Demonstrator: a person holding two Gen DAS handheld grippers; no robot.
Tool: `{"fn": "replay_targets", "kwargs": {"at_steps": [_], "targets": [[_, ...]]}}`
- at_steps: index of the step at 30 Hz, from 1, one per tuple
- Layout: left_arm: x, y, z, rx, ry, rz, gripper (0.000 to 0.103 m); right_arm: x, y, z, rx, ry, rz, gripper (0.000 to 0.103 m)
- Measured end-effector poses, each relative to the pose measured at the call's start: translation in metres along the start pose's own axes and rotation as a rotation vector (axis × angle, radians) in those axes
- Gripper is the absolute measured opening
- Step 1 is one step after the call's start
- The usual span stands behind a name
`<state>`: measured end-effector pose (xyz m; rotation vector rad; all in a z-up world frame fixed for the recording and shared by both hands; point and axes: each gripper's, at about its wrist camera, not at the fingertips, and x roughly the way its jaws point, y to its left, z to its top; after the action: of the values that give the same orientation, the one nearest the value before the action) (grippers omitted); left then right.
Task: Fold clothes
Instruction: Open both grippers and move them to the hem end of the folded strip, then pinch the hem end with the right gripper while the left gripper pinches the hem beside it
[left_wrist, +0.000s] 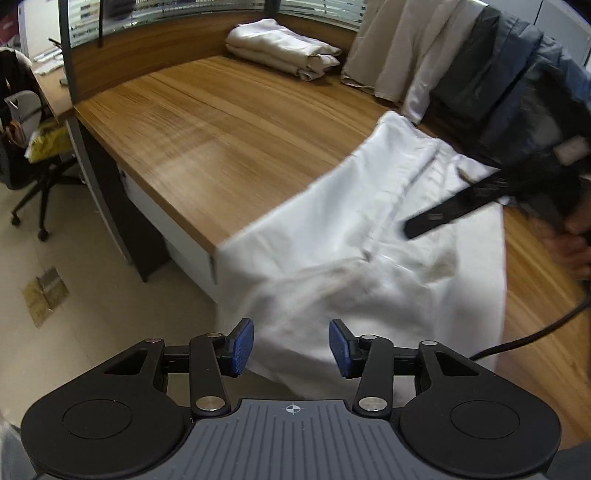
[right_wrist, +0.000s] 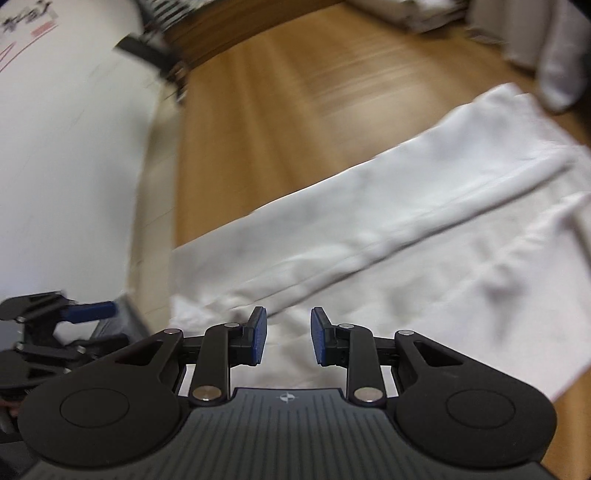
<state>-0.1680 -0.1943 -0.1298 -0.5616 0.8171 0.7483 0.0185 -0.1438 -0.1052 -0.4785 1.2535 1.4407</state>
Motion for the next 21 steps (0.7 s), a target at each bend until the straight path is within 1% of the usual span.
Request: {"fn": "replay_targets", "kwargs": {"at_steps": [2, 4, 6, 10, 13, 16, 18, 21], "targets": [[0.002, -0.010, -0.008, 0.001, 0.010, -0.028, 0.043, 0.012, 0.010, 0.004, -0.018, 0.038, 0.029, 0.030], [0.005, -0.022, -0.015, 0.009, 0.016, -0.056, 0.042, 0.024, 0.017, 0.008, -0.026, 0.076, 0.051, 0.030], [0.010, -0.033, -0.021, 0.026, 0.023, -0.081, 0.040, 0.035, 0.021, 0.013, -0.013, 0.117, 0.071, 0.030], [0.020, -0.047, -0.029, 0.023, 0.044, -0.154, 0.038, 0.050, 0.019, 0.020, 0.051, 0.188, 0.099, 0.030], [0.021, -0.052, -0.035, 0.016, 0.034, -0.202, 0.038, 0.055, 0.013, 0.026, 0.113, 0.219, 0.108, 0.030], [0.023, -0.055, -0.038, 0.023, 0.019, -0.224, 0.038, 0.060, 0.011, 0.031, 0.151, 0.247, 0.100, 0.030], [0.023, -0.057, -0.039, 0.026, -0.004, -0.224, 0.038, 0.062, 0.009, 0.033, 0.180, 0.257, 0.102, 0.030], [0.023, -0.061, -0.040, 0.028, -0.024, -0.246, 0.038, 0.063, 0.006, 0.035, 0.227, 0.263, 0.102, 0.029]]}}
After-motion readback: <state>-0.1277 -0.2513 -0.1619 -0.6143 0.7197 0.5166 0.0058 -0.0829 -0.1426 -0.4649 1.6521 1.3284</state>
